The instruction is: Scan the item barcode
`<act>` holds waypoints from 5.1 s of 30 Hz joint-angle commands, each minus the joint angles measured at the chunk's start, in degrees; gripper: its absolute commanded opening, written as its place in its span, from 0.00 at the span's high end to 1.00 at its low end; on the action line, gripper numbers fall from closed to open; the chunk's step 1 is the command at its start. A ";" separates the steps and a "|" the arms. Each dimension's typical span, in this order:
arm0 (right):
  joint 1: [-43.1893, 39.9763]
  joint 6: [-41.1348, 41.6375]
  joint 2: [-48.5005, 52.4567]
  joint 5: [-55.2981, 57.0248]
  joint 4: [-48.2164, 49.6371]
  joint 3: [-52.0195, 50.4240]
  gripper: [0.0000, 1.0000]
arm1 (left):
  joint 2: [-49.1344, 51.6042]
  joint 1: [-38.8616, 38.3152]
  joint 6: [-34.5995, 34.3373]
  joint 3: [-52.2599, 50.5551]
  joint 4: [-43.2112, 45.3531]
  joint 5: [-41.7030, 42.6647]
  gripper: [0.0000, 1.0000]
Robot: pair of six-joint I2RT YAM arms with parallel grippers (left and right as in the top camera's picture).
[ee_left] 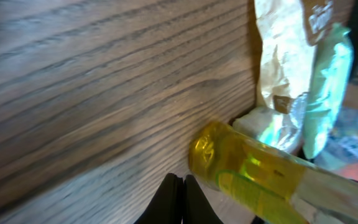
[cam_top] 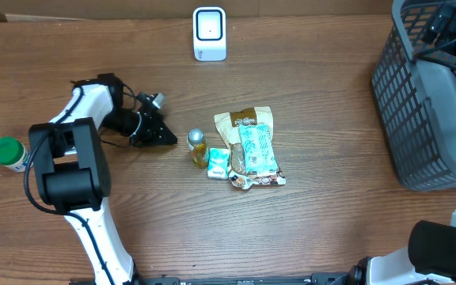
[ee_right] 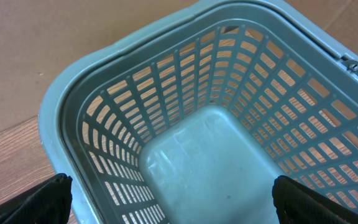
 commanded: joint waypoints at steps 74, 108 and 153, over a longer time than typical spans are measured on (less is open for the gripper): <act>-0.02 0.24 -0.55 0.57 0.20 1.03 0.00 | -24.35 -25.68 -5.42 1.86 -4.70 -36.48 0.51; -0.02 0.24 -0.55 0.57 0.20 1.03 0.00 | -27.47 -25.77 -32.15 2.08 -4.63 -52.98 0.86; -0.02 0.24 -0.55 0.57 0.22 1.03 0.00 | -28.81 -26.08 -80.52 -0.04 -2.75 -57.48 0.81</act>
